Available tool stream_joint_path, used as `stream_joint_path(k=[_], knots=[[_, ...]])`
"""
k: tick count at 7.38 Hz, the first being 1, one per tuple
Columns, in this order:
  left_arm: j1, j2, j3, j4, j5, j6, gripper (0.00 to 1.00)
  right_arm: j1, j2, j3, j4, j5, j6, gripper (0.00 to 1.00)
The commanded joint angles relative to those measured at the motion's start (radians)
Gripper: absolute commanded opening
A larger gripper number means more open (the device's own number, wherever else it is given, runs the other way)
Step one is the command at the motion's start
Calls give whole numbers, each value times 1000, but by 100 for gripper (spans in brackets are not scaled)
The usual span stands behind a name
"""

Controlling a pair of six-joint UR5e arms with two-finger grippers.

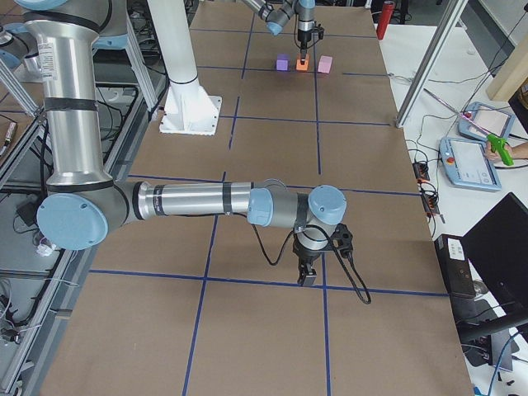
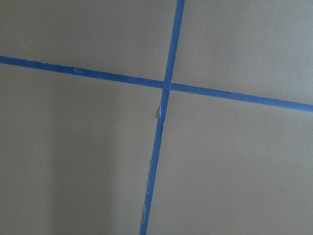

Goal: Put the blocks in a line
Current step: 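Lower the orange cube between the pink and purple cubes, then open the left gripper and raise it away from the cubes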

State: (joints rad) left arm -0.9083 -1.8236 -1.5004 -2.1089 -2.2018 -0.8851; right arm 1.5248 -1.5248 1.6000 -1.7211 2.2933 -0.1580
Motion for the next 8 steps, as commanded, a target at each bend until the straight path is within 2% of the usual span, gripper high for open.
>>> stream_joint_path(k=[1,3,5,8], knots=[[-20,0,-36,6,-4,0,100,0,0,0,0,0,0,100],[-82,3,-84,17,-12,20,100,0,0,0,0,0,0,100],[-160,21,-165,161,-12,180,100,0,0,0,0,0,0,100],[-347,87,-176,273,-15,640,100,0,0,1,0,0,0,100]])
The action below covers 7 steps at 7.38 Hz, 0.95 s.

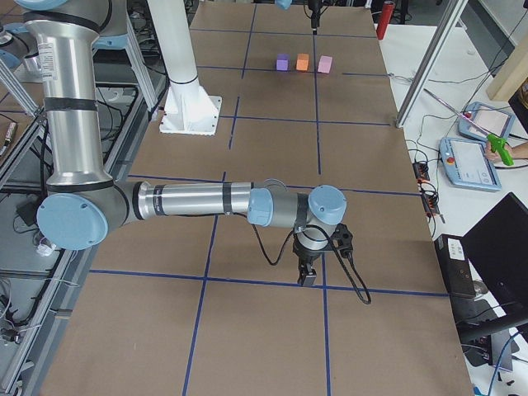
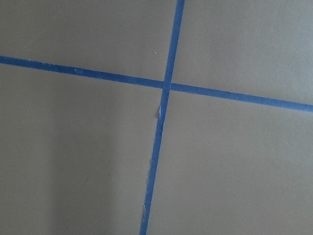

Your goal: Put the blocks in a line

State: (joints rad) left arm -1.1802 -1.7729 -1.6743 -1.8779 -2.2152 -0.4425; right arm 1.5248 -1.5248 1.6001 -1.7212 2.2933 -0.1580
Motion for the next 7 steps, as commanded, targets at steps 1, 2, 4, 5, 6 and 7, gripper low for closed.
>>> stream_joint_path(k=[1,2,4,5,6,7], knots=[[-158,80,13,42,-17,309,100,0,0,0,0,0,0,100],[-232,143,78,28,-70,459,100,0,0,0,0,0,0,100],[-356,145,204,37,-72,625,100,0,0,0,0,0,0,100],[-370,150,252,36,-74,651,100,0,0,0,0,0,0,100],[-375,151,281,42,-77,666,100,0,0,0,0,0,-2,100],[-375,151,281,61,-102,660,100,0,0,0,0,0,-2,100]])
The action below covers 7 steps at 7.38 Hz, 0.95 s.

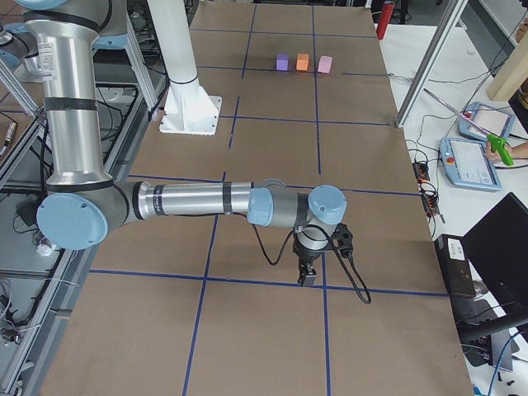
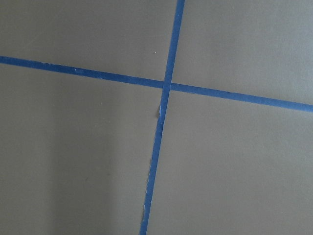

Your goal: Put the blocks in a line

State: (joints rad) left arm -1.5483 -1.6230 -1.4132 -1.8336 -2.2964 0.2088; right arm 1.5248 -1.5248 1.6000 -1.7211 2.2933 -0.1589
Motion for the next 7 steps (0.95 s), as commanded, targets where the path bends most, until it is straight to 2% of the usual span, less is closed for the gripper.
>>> stream_joint_path(k=[1,3,5,7], knots=[[-10,-4,16,81,-34,9,100,0,0,0,0,0,1,100],[-35,-26,10,187,-37,9,100,0,0,0,0,0,1,100],[-56,-37,-71,302,-34,15,100,0,0,0,2,0,1,100],[-61,-22,-93,309,-35,17,100,0,0,0,0,0,1,100]])
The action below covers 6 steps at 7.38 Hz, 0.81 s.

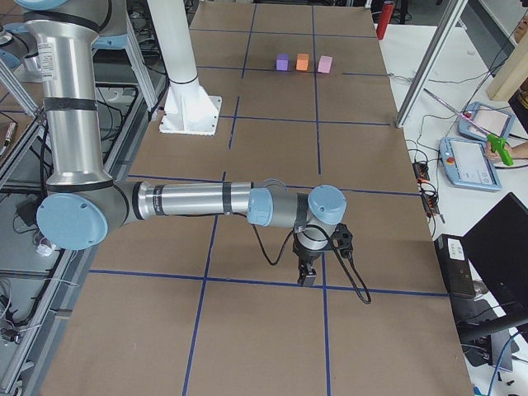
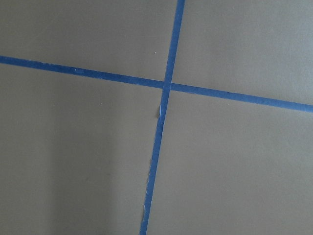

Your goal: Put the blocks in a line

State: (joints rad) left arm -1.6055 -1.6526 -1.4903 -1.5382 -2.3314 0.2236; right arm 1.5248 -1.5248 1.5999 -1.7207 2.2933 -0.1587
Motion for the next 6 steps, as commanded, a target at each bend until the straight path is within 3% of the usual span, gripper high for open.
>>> stream_joint_path(k=[1,6], knots=[[-4,10,-16,13,0,2,100,0,0,0,0,0,-1,100],[-4,-3,-25,50,1,2,100,0,0,0,0,0,1,100]])
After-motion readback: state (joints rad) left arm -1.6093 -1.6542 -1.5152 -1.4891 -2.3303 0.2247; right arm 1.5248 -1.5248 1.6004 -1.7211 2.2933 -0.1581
